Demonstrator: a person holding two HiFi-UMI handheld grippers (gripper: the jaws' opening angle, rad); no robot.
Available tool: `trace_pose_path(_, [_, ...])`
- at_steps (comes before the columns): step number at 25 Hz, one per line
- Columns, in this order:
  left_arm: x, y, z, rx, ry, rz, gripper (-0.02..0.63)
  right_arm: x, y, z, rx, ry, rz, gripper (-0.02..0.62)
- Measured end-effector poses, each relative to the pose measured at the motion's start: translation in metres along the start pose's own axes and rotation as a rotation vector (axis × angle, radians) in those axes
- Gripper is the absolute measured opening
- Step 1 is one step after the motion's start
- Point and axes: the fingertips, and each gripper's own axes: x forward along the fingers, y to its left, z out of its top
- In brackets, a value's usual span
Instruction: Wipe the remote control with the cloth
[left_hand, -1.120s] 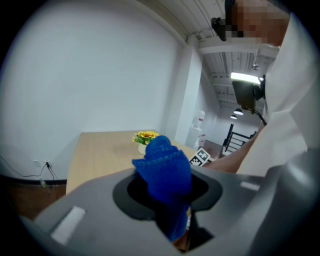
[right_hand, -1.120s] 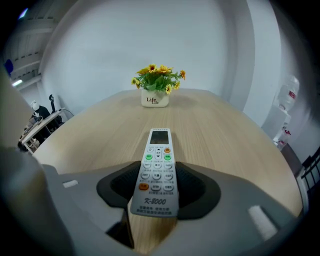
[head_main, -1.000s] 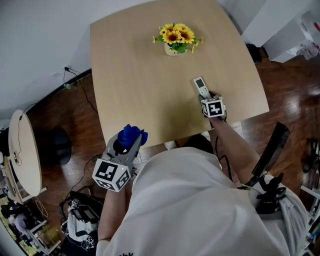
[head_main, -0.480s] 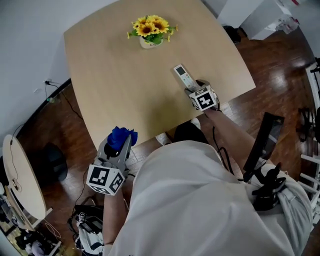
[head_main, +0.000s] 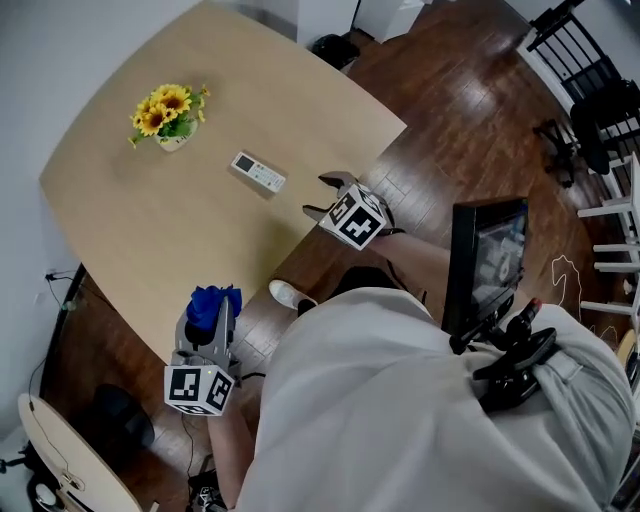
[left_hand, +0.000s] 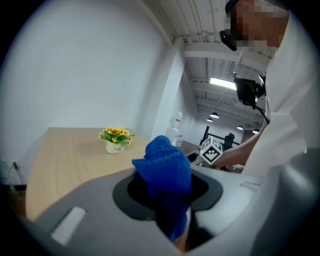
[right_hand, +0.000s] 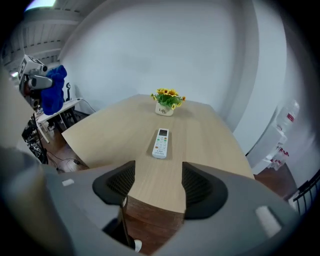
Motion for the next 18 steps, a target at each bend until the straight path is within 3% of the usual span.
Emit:
trace_pose_path(6, [0.017, -0.087, -0.009, 0.044, -0.008, -0.007, 0.144, -0.065, 0.004, -0.028, 0.010, -0.090, 0.086, 0.290])
trace_pose_path(11, [0.020, -0.190, -0.028, 0.035, -0.007, 0.040, 0.144, -0.135, 0.004, -0.086, -0.036, -0.132, 0.145, 0.290])
trace_pose_path(15, [0.013, -0.258, -0.054, 0.000, 0.026, 0.068, 0.144, -0.180, 0.008, -0.133, -0.091, -0.144, 0.175, 0.290])
trace_pose_path(18, [0.000, -0.290, -0.076, 0.017, 0.085, 0.065, 0.144, -0.206, 0.023, -0.164, -0.083, -0.146, 0.208, 0.290])
